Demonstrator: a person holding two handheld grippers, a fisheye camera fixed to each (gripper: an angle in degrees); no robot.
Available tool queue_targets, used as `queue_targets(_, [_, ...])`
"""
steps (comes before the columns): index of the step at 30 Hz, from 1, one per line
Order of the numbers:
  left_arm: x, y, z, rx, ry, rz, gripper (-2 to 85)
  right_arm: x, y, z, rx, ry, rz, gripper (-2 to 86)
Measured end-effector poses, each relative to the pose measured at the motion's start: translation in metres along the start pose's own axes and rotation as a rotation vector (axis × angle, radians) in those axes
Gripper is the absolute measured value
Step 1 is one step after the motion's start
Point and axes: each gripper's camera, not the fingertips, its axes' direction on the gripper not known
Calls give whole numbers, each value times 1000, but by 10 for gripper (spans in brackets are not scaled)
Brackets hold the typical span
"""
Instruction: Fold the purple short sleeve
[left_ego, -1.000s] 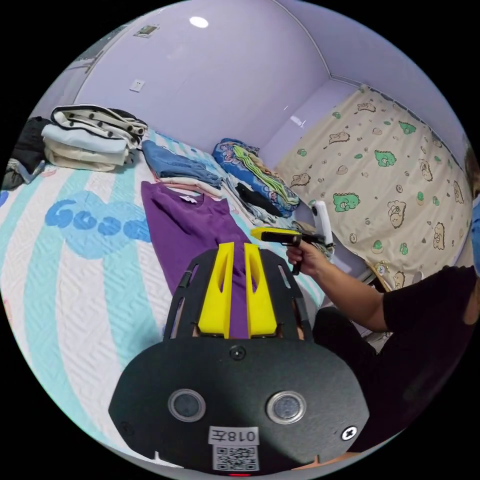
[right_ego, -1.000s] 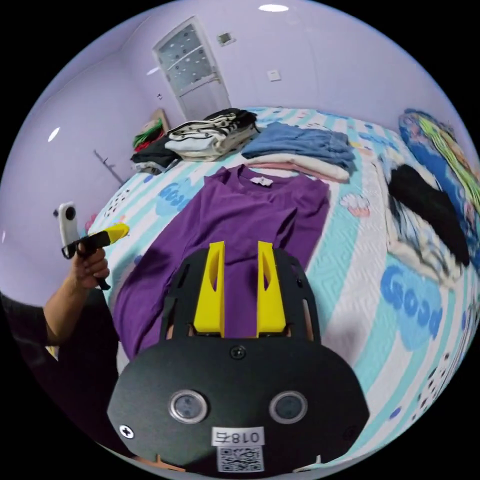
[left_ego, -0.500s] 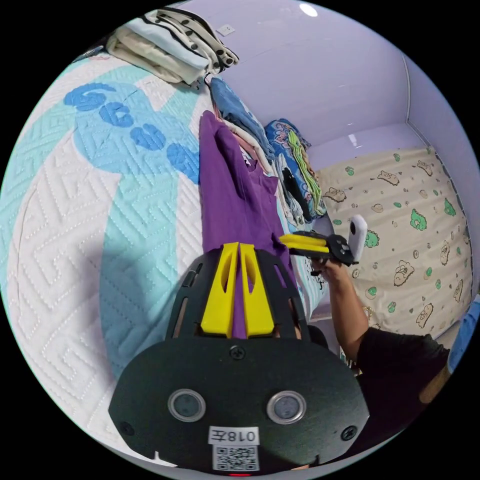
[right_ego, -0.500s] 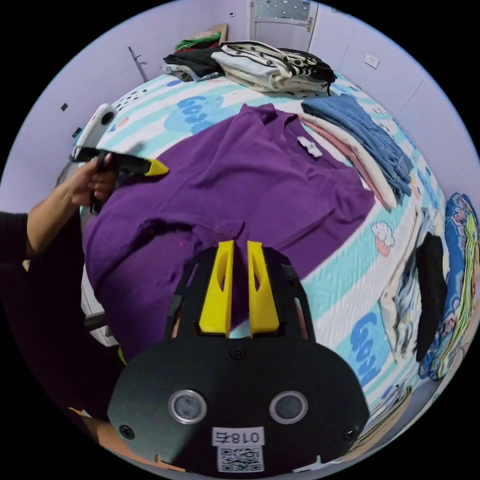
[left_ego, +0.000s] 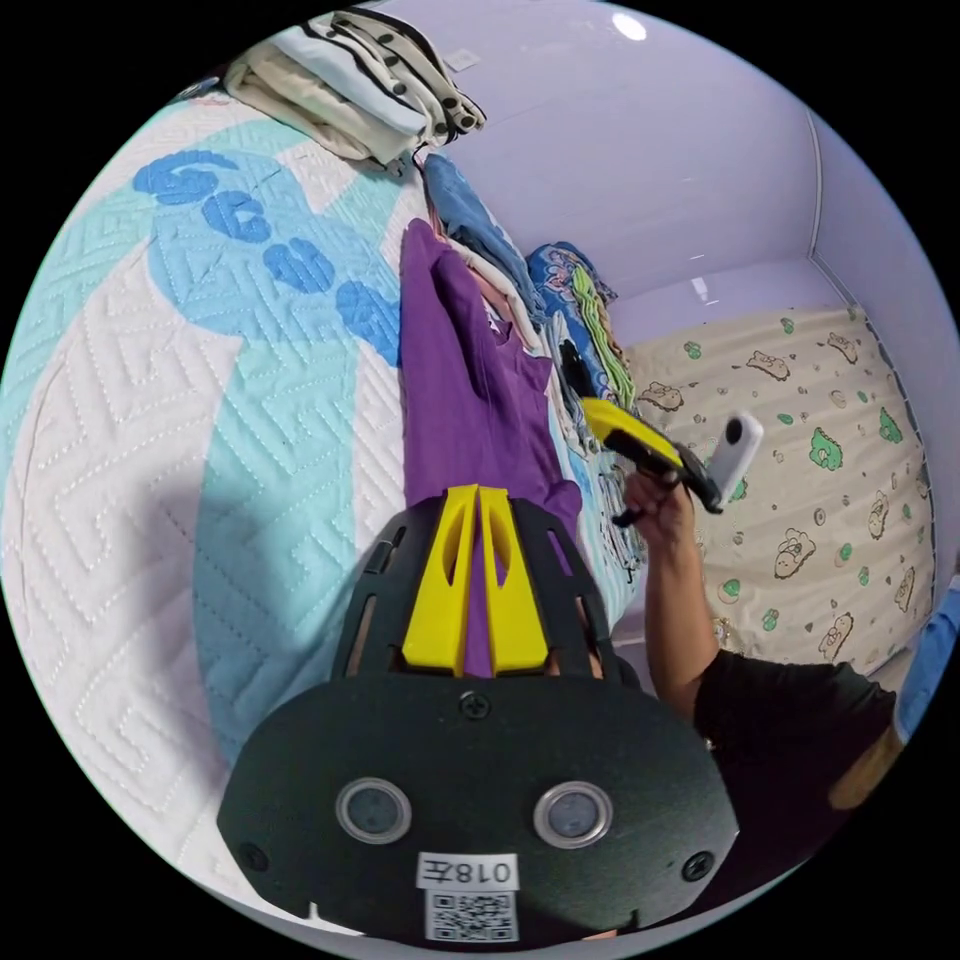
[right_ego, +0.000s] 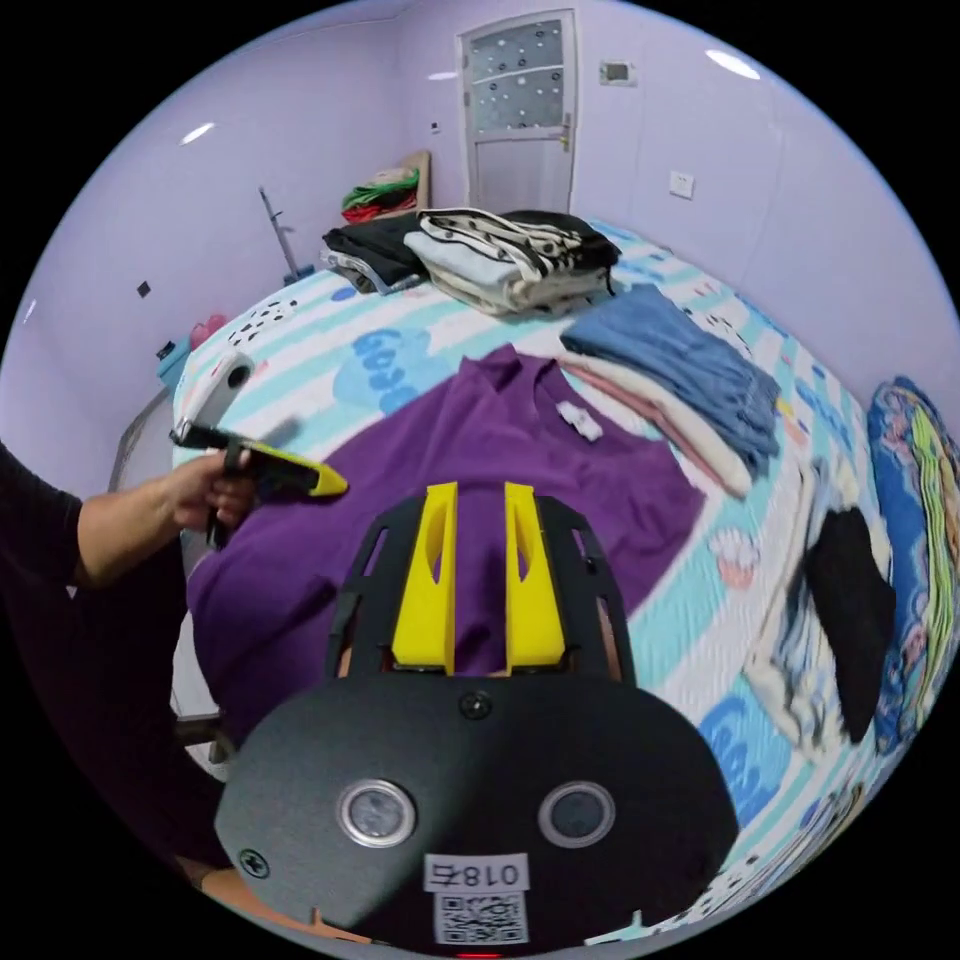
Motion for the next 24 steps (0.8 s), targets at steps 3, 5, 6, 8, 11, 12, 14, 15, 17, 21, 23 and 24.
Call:
queue_targets(3, [-8, -2, 6, 4, 25, -15, -10, 2, -54, 34, 15, -5, -55, 82])
queue_targets(5, [-11, -4, 9, 3, 35, -19, -10, 8, -81, 56, -16, -24, -69, 90])
queue_targets(6, [-13, -4, 11, 3, 38, -21, -10, 14, -95, 71, -42, -66, -77, 94])
queue_targets(8, [-15, -6, 14, 2, 44, -22, -10, 24, -111, 92, -85, -127, -70, 96])
queue_targets(11, [-20, -8, 18, 1, 61, -30, -10, 40, -119, 113, -151, -162, -41, 68])
queue_targets(12, [-22, -9, 20, 1, 70, -35, -10, 45, -117, 111, -137, -158, -21, 52])
queue_targets(14, [-25, -10, 22, 2, 81, -42, -10, 52, -110, 100, -99, -145, 38, 46])
queue_targets(15, [-26, -11, 24, 3, 84, -45, -10, 58, -104, 92, -80, -123, 95, 46])
queue_targets(17, [-28, -11, 26, 4, 84, -46, -10, 66, -92, 83, -38, -89, 185, 47])
queue_targets(21, [-29, -13, 31, 6, 74, -38, -10, 78, -75, 105, -114, 47, 312, 68])
queue_targets(23, [-30, -13, 32, 7, 75, -39, -10, 84, -70, 110, -117, 1, 348, 71])
queue_targets(24, [-31, -14, 33, 7, 78, -41, -10, 90, -64, 101, -74, -45, 378, 72])
